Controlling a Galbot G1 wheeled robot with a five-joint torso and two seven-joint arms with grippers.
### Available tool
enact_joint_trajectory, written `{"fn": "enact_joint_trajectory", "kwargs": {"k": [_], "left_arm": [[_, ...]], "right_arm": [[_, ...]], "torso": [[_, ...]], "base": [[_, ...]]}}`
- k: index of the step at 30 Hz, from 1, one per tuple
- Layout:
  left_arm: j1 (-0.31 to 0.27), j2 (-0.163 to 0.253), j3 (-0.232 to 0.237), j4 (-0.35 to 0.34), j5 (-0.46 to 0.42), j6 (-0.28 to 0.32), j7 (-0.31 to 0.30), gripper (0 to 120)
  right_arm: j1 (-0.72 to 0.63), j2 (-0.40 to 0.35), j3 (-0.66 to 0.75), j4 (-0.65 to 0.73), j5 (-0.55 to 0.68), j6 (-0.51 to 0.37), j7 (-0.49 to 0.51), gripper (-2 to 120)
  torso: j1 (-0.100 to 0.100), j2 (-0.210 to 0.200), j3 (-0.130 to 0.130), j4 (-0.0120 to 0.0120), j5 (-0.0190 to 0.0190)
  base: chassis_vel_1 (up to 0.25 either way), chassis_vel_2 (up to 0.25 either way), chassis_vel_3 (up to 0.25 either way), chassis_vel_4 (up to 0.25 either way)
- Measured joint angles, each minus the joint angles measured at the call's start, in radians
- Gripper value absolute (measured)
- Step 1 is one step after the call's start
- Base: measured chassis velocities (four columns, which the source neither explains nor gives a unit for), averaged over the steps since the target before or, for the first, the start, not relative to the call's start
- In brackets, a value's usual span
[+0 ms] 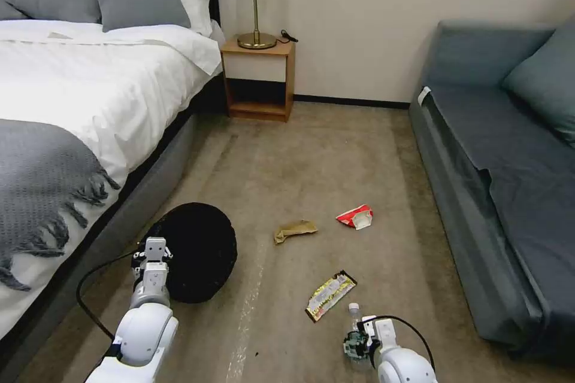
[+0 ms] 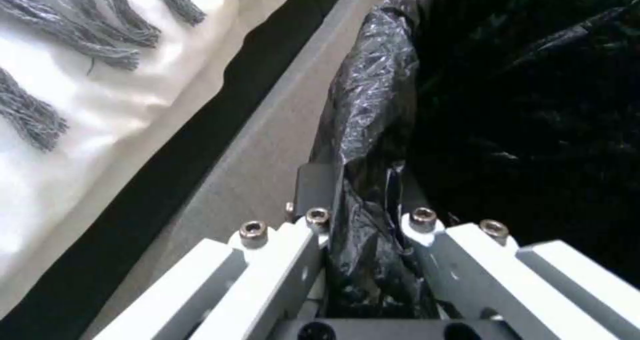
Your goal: Pick up the trash bin, then pick up the garbage on the floor and place it into the trash bin.
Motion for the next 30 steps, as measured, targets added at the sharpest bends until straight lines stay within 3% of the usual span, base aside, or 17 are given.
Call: {"fn": "enact_joint_trajectory", "kwargs": {"k": [2,6,10,13,21,30], "left_arm": [[0.002,0.0,0.0,0.0,0.0,0.0,0.0,4],[0.004,0.0,-0.001,0.002,0.0,-0.003,0.0,4],[0.006,-0.001,-0.001,0.002,-0.002,-0.003,0.0,4],[0.006,-0.007,0.0,0.0,-0.003,-0.003,-0.001,4],[0.007,-0.008,0.005,-0.001,-0.002,-0.003,-0.001,4],[0.01,-0.007,0.012,-0.014,-0.001,-0.003,0.0,4]], "right_arm": [[0.003,0.002,0.0,-0.009,-0.008,0.0,-0.01,96],[0.009,0.002,0.0,-0.023,-0.021,0.0,-0.026,76],[0.013,0.002,0.001,-0.027,-0.021,0.0,-0.027,68],[0.018,0.002,0.001,-0.033,-0.022,0.0,-0.027,51],[0.027,0.002,0.009,-0.027,-0.02,0.0,-0.028,25],[0.04,-0.004,0.034,0.026,-0.01,0.0,-0.028,19]], "torso": [[0.0,0.0,0.0,0.0,0.0],[0.0,0.0,0.0,0.0,-0.0001],[0.0,0.0,0.0,0.0,-0.0001],[0.0,0.0,0.0,0.0,-0.0001],[0.0,0.0,0.0,0.0,0.0],[0.0,0.0,0.0,0.0,-0.0001]], "base": [[0.0,0.0,0.0,0.0],[0.0,0.0,0.0,0.0],[0.0,0.0,0.0,0.0],[0.0,0.0,0.0,0.0],[0.0,0.0,0.0,0.0],[0.0,0.0,0.0,0.0]]}}
